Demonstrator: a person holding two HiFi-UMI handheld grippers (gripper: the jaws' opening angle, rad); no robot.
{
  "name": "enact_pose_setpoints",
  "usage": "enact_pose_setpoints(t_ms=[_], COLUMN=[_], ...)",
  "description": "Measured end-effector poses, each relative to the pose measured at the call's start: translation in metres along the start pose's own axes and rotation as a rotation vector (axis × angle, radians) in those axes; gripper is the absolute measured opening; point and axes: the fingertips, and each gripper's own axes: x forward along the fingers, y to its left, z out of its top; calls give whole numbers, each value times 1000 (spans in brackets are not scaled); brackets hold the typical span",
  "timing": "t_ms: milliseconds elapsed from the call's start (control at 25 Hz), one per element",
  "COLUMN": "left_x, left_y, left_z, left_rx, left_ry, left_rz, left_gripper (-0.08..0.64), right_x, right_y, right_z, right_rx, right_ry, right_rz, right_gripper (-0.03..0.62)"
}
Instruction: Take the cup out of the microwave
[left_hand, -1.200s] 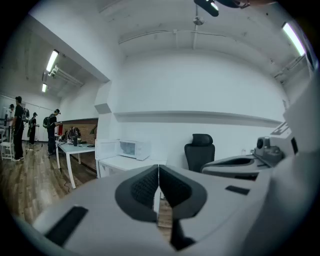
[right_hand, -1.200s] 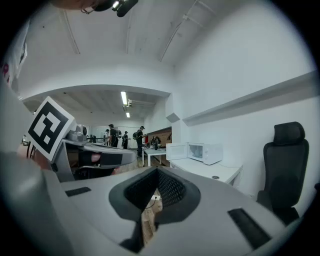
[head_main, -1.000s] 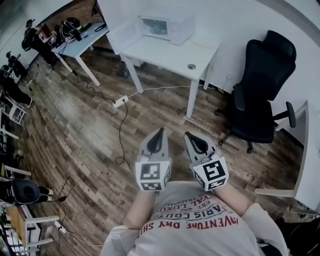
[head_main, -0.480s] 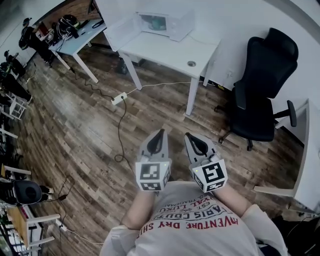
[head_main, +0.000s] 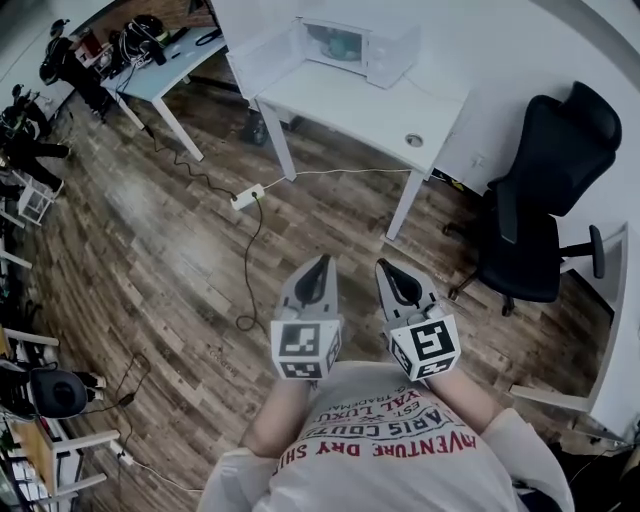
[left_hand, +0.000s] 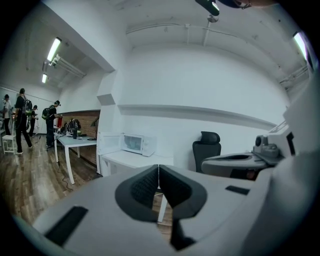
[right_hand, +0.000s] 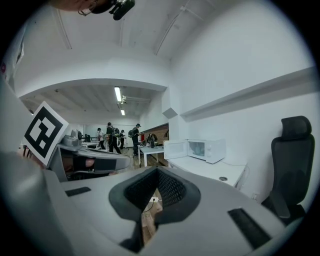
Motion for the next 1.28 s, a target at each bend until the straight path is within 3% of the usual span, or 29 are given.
enact_pose_setpoints(t_ms=[720, 1000, 1280], left_x=[79, 111, 173], left_y=[270, 313, 338], left_z=[52, 28, 43], left_rx=[14, -34, -7], left_ry=[21, 77, 56], left_rz=[-31, -38, -43], left_gripper=[8, 8, 8], right_x=[260, 310, 370], right_y=[64, 59, 24], right_z=[54, 33, 42], right_rx=[65, 90, 89], right_ry=[0, 60, 33], right_rz=[-79, -105, -108], right_gripper=[5, 5, 5])
